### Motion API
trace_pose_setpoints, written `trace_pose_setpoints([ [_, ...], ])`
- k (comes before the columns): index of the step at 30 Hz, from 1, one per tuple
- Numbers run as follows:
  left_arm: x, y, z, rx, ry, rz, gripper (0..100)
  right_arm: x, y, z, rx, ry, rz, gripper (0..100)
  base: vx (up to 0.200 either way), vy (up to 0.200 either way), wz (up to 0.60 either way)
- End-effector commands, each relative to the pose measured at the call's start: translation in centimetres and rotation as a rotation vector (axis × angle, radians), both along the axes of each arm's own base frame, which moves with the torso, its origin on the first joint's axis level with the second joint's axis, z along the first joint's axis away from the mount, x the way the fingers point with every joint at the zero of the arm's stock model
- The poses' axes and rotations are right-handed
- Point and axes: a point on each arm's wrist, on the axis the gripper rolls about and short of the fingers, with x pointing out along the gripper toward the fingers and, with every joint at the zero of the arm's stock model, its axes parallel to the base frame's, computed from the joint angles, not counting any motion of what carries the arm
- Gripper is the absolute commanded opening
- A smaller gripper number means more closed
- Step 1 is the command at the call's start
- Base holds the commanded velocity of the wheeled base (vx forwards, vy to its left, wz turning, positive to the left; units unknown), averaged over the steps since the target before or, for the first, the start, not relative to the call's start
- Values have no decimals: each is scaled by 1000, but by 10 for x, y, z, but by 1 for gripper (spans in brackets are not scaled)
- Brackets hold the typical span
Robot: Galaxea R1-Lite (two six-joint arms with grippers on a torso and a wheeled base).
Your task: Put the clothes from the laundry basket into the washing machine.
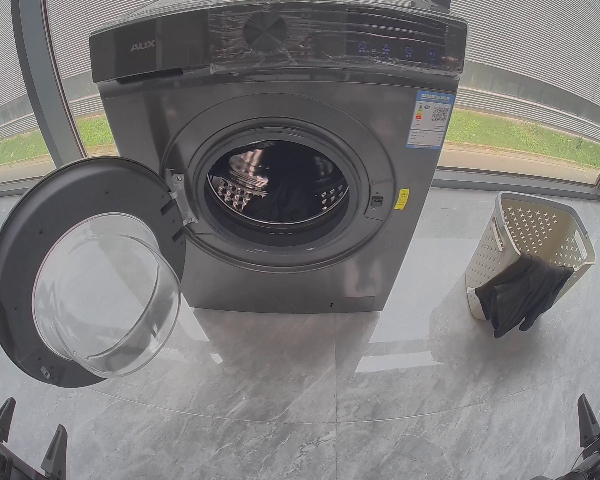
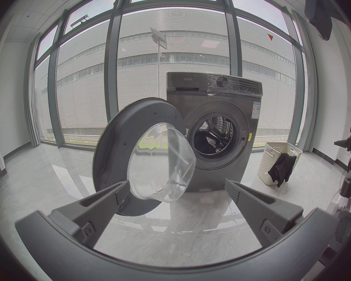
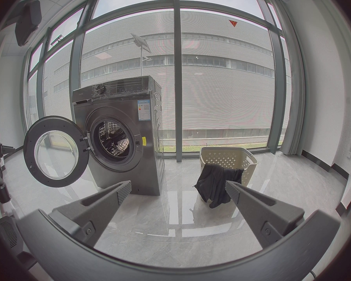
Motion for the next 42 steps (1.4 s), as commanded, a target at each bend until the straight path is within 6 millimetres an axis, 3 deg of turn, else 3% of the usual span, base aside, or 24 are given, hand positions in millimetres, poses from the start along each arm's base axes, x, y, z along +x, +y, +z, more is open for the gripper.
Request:
trace_pose_setpoints([
  [1,0,0,-5,-1,3,0,100,0,0,-5,0,3,0,100,0,-200,0],
  [42,0,1,-5,-24,5,31,100,0,0,-5,0,4,-3,100,0,-200,0],
])
